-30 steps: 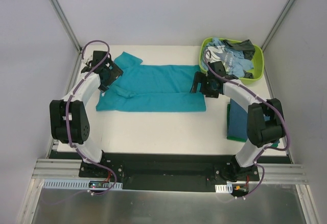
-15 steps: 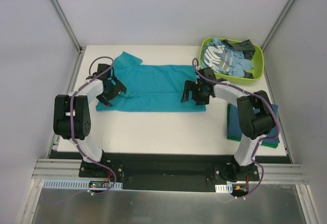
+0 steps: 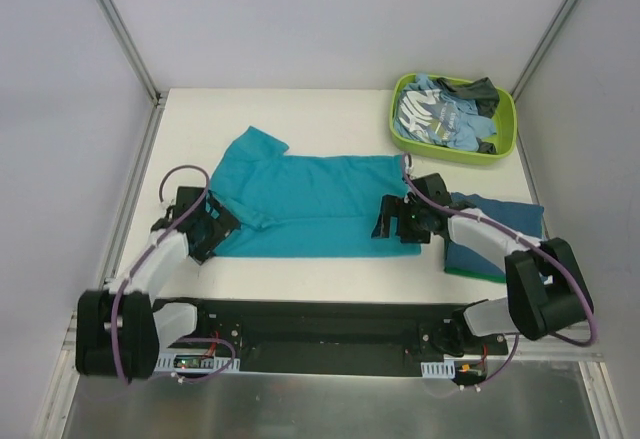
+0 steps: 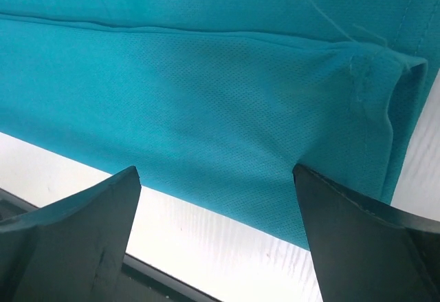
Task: Fold and stack the t-shirts
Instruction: Fold the flattened tshirt in 1/3 of the way
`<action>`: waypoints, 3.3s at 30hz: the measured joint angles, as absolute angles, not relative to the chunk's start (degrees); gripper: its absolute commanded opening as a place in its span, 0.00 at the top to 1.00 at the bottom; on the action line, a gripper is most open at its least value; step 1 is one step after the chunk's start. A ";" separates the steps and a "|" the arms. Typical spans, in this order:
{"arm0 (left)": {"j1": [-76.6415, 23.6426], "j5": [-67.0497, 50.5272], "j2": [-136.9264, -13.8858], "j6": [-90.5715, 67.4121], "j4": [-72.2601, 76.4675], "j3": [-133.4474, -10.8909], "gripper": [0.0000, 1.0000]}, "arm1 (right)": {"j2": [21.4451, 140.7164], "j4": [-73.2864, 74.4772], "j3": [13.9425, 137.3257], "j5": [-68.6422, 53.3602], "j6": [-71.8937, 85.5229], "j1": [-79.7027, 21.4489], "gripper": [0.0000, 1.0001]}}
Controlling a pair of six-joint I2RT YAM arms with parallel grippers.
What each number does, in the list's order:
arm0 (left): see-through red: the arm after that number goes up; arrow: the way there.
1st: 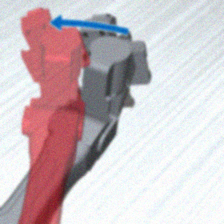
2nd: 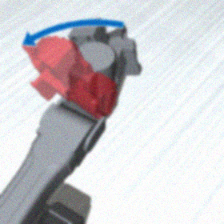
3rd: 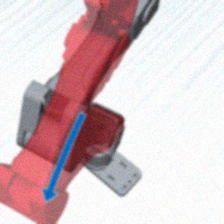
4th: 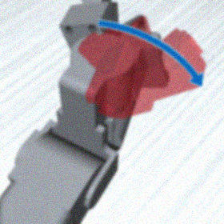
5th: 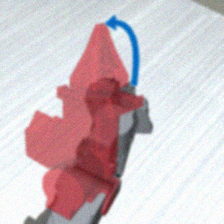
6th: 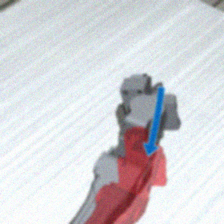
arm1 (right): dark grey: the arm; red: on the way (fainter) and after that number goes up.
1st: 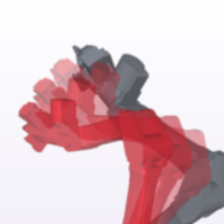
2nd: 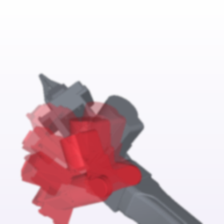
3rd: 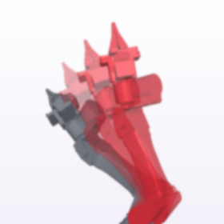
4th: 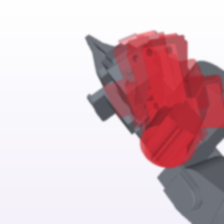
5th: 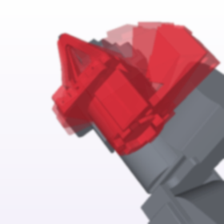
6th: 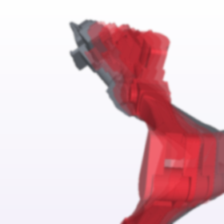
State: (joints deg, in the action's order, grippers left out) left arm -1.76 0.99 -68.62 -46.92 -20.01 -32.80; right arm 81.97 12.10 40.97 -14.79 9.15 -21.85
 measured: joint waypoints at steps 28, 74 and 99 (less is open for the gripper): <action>-9.93 -10.92 -55.33 -50.83 -25.06 -33.74 0.01 | 69.34 11.22 33.87 -18.79 6.39 -22.68 0.04; -14.28 -5.48 -76.79 -54.06 -13.19 -38.30 0.01 | 74.30 11.38 34.46 -15.66 5.43 -23.03 0.04; -14.28 -4.56 -95.44 -48.10 -11.46 -65.82 0.01 | 75.24 11.40 35.27 -15.40 5.23 -23.03 0.04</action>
